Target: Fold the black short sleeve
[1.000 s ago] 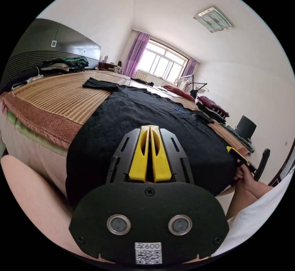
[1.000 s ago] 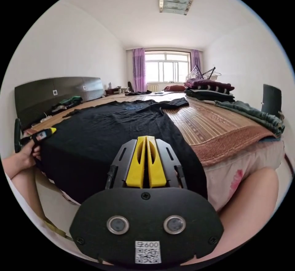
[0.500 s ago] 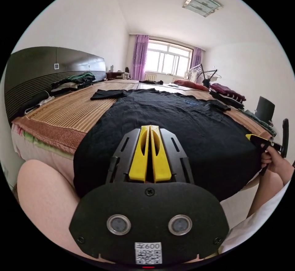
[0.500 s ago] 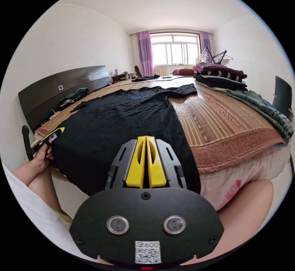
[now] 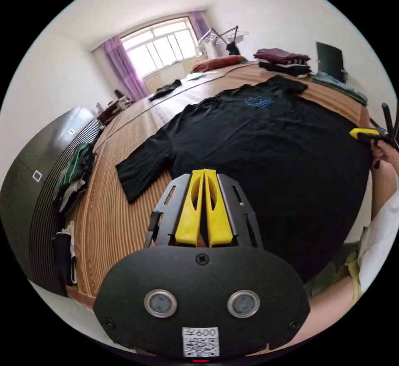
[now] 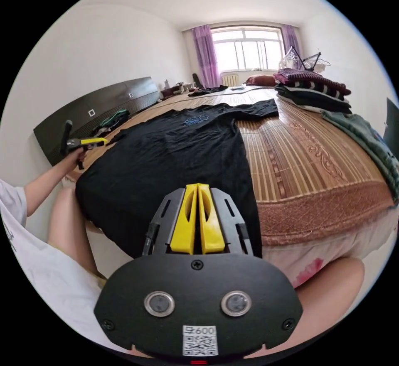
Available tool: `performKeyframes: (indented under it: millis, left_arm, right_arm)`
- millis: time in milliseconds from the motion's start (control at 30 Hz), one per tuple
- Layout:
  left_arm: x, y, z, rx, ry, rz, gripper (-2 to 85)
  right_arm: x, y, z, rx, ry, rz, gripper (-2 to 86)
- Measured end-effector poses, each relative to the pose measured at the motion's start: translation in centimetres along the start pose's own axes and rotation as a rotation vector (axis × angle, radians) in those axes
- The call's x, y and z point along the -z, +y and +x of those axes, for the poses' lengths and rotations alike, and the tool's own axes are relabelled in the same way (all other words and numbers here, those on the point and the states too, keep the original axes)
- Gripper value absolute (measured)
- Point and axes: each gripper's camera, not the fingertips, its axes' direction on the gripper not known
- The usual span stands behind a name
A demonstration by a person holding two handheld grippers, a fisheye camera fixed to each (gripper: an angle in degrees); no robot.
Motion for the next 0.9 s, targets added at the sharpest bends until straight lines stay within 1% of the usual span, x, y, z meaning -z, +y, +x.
performKeyframes:
  millis: [67,133,167,200,233,300,333,367,433,500,533,567,600,667,700,733,800,867,900]
  left_arm:
    - [-1.8,-0.4,-2.1,0.101,0.000,-0.058,0.7]
    - [-2.1,-0.9,-2.6,0.106,0.073,-0.069,0.6]
    - [-1.4,-1.0,-2.4,0.090,0.113,-0.034,0.6]
    - [-0.2,-1.0,-2.3,0.086,0.132,0.013,0.5]
    - [0.5,-0.9,-2.3,0.091,0.132,0.043,0.5]
    - [3.4,-0.3,-2.0,0.102,0.125,0.164,0.3]
    - [4.0,-0.2,-1.9,0.102,0.126,0.191,0.3]
    - [5.1,-0.1,-1.7,0.101,0.132,0.233,0.2]
    - [6.5,-0.1,-1.4,0.111,0.131,0.280,0.2]
    - [7.7,-0.9,-0.7,0.119,0.116,0.293,0.1]
    - [8.0,-1.2,-0.5,0.117,0.108,0.293,0.1]
    - [8.4,-1.8,0.2,0.088,0.107,0.302,0.0]
    - [8.8,-2.6,0.6,0.076,0.109,0.303,0.0]
    - [8.8,-4.3,1.0,0.089,0.100,0.250,0.0]
    - [8.5,-5.7,1.5,0.046,0.148,0.204,0.0]
    - [8.3,-6.4,1.7,0.013,0.189,0.180,0.0]
    - [7.1,-9.3,2.5,-0.040,0.302,0.062,0.0]
    - [6.2,-11.1,3.3,-0.070,0.357,-0.019,0.0]
    - [5.9,-12.2,4.2,-0.097,0.362,-0.055,0.0]
  right_arm:
    - [-1.2,-1.5,0.7,-0.152,-0.027,0.001,-0.8]
    - [-2.2,-3.8,1.1,-0.223,-0.097,-0.051,-0.7]
    - [-3.0,-6.0,0.9,-0.178,-0.150,-0.087,-0.5]
    - [-3.4,-7.1,0.7,-0.153,-0.160,-0.092,-0.5]
    - [-3.9,-9.6,0.4,-0.100,-0.131,-0.055,-0.1]
    - [-4.5,-13.3,0.5,-0.036,-0.009,0.079,1.0]
    - [-5.4,-15.8,1.2,-0.016,0.084,0.183,2.9]
    - [-7.0,-18.7,2.6,-0.011,0.158,0.245,5.7]
    - [-10.5,-23.6,5.5,-0.034,0.204,0.230,8.5]
    - [-14.8,-28.6,8.7,-0.072,0.235,0.147,11.3]
    - [-17.9,-31.6,10.7,-0.110,0.282,0.075,12.1]
    - [-20.6,-34.0,12.2,-0.119,0.324,0.045,12.8]
    - [-21.7,-34.9,12.8,-0.125,0.342,0.054,13.2]
    - [-25.5,-38.0,14.4,-0.138,0.350,0.128,13.3]
    - [-26.6,-38.8,14.8,-0.136,0.349,0.130,13.1]
    - [-29.0,-40.5,15.6,-0.141,0.364,0.100,12.6]
    - [-33.1,-42.9,16.7,-0.123,0.390,0.008,11.7]
    - [-37.9,-45.3,17.8,-0.121,0.409,-0.104,9.9]
    - [-38.9,-45.8,18.1,-0.141,0.418,-0.121,9.3]
